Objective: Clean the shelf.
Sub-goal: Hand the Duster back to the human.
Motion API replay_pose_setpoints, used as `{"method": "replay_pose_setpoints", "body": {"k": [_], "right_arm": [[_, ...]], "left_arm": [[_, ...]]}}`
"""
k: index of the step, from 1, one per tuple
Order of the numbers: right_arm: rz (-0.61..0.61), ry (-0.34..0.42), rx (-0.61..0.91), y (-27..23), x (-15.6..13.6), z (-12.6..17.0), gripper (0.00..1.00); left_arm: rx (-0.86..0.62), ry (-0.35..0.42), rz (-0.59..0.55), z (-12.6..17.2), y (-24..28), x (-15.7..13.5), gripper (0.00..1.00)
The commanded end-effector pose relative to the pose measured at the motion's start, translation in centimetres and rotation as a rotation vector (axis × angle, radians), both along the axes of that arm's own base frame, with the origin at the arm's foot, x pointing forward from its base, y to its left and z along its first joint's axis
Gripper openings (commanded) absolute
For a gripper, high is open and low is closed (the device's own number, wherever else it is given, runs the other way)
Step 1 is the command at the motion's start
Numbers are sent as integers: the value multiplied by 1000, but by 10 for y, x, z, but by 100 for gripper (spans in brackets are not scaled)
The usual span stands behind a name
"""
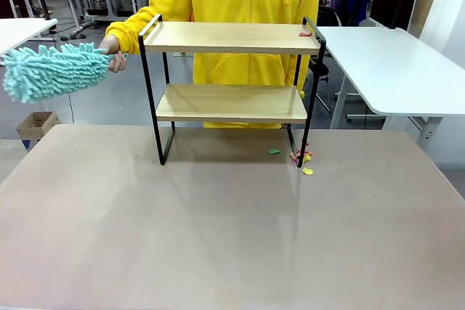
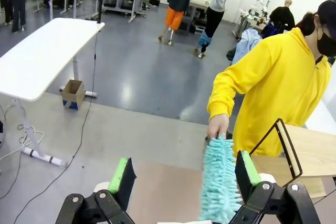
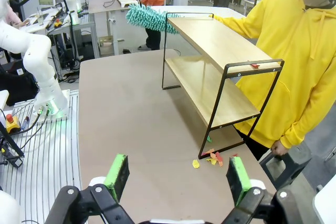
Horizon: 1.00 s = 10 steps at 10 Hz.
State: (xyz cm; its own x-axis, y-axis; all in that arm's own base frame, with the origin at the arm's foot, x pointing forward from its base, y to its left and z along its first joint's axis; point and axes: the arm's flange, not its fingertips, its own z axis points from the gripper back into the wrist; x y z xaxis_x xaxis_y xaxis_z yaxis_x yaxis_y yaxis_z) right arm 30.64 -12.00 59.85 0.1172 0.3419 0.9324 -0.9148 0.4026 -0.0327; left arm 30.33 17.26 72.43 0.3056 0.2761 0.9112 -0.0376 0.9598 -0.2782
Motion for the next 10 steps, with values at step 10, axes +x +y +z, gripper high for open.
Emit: {"method": "replay_pose_setpoints", "body": {"k": [10], "right_arm": [[0,-13,19,1,1,2,100]], "left_arm": [[-10,-4,13,-2,-1,-2,100]]}}
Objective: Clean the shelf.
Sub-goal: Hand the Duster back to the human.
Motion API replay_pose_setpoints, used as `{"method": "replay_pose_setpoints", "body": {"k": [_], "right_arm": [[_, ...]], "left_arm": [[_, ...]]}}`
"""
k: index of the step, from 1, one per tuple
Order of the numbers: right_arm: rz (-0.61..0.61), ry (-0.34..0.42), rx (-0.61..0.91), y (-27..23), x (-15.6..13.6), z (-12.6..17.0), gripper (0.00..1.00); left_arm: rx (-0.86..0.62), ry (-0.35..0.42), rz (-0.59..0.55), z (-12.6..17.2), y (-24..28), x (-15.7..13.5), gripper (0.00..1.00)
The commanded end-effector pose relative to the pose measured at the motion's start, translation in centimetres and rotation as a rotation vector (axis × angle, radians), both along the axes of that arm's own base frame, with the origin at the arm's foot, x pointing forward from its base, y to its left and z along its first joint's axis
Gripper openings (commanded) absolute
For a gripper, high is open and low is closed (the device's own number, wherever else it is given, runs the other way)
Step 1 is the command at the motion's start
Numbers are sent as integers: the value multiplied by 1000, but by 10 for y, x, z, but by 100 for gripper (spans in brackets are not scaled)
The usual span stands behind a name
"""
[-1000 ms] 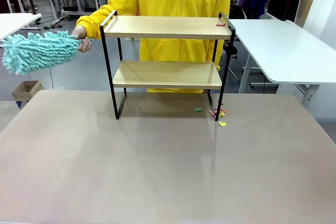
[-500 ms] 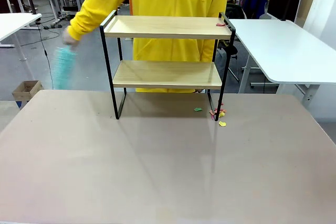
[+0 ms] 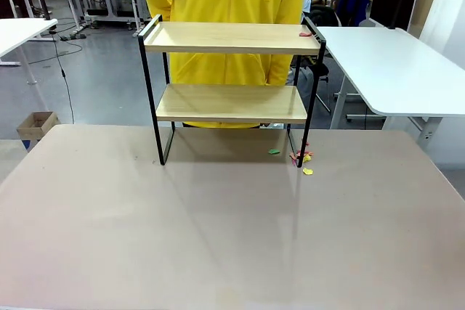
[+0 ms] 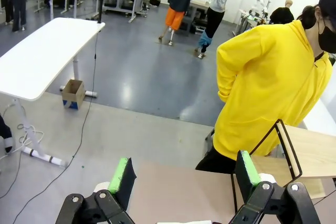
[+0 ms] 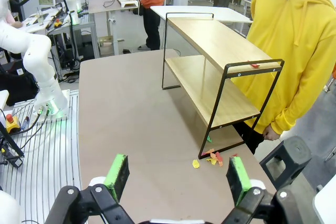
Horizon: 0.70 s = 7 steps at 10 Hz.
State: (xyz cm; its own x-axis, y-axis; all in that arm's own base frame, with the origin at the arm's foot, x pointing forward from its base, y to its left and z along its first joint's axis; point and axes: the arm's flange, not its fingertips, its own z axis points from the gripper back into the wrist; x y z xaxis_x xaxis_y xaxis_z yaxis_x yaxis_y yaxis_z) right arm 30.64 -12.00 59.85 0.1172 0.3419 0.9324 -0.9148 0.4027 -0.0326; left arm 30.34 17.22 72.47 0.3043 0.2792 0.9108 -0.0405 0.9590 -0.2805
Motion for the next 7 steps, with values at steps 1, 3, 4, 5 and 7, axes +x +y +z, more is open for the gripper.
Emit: {"method": "replay_pose_setpoints", "body": {"k": [1,3,4,5,7], "right_arm": [[0,-13,19,1,1,2,100],[0,-13,19,1,1,2,100],[0,-13,19,1,1,2,100],[0,-13,19,1,1,2,100],[0,-13,19,1,1,2,100]], "left_arm": [[-8,-4,10,-2,-1,-2,100],[-8,-4,10,-2,-1,-2,100],[-8,-4,10,-2,-1,-2,100],[-8,-4,10,-2,-1,-2,100],[-8,-4,10,-2,-1,-2,100]]}}
